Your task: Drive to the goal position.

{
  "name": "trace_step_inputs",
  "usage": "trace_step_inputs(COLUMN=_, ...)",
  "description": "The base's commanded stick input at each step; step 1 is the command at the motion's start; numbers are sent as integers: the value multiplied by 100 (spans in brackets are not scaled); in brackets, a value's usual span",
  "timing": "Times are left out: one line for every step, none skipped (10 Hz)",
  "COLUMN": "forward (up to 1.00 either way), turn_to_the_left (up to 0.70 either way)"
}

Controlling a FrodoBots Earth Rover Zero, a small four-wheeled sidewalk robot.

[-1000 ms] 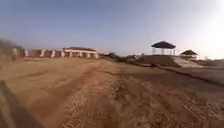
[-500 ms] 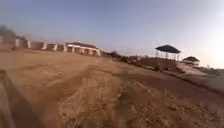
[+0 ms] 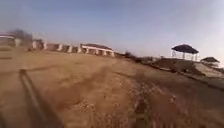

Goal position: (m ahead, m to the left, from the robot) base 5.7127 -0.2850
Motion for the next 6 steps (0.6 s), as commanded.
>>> trace_step_inputs(forward=70, turn_to_the_left=0)
trace_step_inputs(forward=70, turn_to_the_left=0)
trace_step_inputs(forward=70, turn_to_the_left=0)
trace_step_inputs(forward=70, turn_to_the_left=0)
trace_step_inputs(forward=70, turn_to_the_left=0)
trace_step_inputs(forward=70, turn_to_the_left=0)
